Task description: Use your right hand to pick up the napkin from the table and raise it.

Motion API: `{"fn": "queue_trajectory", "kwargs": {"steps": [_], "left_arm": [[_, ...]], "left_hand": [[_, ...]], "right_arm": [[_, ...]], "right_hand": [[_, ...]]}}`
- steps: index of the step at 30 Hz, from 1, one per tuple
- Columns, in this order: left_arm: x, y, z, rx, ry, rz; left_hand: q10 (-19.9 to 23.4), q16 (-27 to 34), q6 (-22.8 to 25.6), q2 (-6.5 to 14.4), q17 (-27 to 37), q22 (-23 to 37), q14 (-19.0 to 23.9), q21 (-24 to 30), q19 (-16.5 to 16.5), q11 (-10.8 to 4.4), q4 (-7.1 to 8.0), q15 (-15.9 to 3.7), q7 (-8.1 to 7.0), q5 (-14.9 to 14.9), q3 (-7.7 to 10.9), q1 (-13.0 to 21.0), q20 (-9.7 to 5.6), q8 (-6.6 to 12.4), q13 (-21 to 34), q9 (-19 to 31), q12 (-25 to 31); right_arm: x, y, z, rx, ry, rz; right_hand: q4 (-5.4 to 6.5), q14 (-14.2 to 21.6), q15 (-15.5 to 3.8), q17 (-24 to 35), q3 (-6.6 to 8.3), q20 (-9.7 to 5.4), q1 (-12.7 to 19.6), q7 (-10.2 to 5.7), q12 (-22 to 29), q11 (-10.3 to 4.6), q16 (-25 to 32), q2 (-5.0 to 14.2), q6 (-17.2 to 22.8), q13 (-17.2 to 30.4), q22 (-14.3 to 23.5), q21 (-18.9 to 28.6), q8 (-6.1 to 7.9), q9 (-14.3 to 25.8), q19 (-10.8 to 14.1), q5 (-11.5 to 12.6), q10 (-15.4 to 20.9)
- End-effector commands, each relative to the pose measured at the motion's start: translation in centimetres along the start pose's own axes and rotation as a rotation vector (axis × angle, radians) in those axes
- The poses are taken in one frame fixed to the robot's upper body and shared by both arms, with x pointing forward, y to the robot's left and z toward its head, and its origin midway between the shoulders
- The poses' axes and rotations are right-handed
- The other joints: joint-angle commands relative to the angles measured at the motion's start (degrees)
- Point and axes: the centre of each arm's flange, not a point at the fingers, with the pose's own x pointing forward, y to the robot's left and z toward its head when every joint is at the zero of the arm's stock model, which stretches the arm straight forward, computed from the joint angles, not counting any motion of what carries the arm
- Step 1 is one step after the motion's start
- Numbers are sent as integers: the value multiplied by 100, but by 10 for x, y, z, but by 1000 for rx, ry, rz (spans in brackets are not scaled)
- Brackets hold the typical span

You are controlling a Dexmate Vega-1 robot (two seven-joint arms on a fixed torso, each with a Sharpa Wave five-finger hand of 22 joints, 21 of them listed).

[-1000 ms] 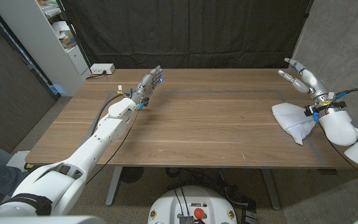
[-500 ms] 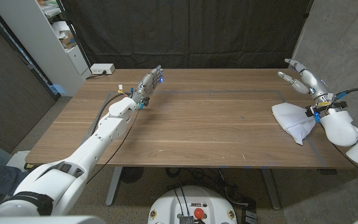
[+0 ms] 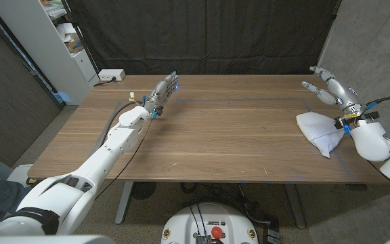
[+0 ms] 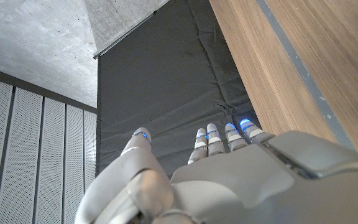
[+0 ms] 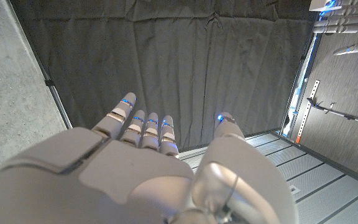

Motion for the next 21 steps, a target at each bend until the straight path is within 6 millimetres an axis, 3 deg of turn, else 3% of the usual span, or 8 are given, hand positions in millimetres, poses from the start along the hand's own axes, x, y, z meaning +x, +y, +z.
{"fn": "queue_trajectory", "kwargs": {"steps": [1, 21], "left_arm": [[1, 0, 0, 4, -1, -8], [9, -1, 0, 1, -4, -22]], "left_hand": [[-11, -5, 25, 58, 20, 15, -30, -20, 9, 0, -28, 39, 16, -15, 21, 2, 18, -7, 16, 29, 15], [-21, -6, 33, 66, 20, 16, -35, -57, 14, 2, -41, 35, 11, -15, 18, -8, 21, -3, 16, 29, 11]], "right_arm": [[-5, 4, 0, -32, 21, 26], [-9, 3, -8, -94, 59, 62]], "right_hand": [[-20, -10, 15, 16, 3, 4, 34, 0, 27, 1, 0, 15, -14, 25, 21, 2, -1, 11, -41, -6, -26], [-21, -41, 24, 20, -1, 9, 19, -3, 22, 4, -8, 21, -38, 26, 21, 6, -9, 11, -72, -8, -53]]}}
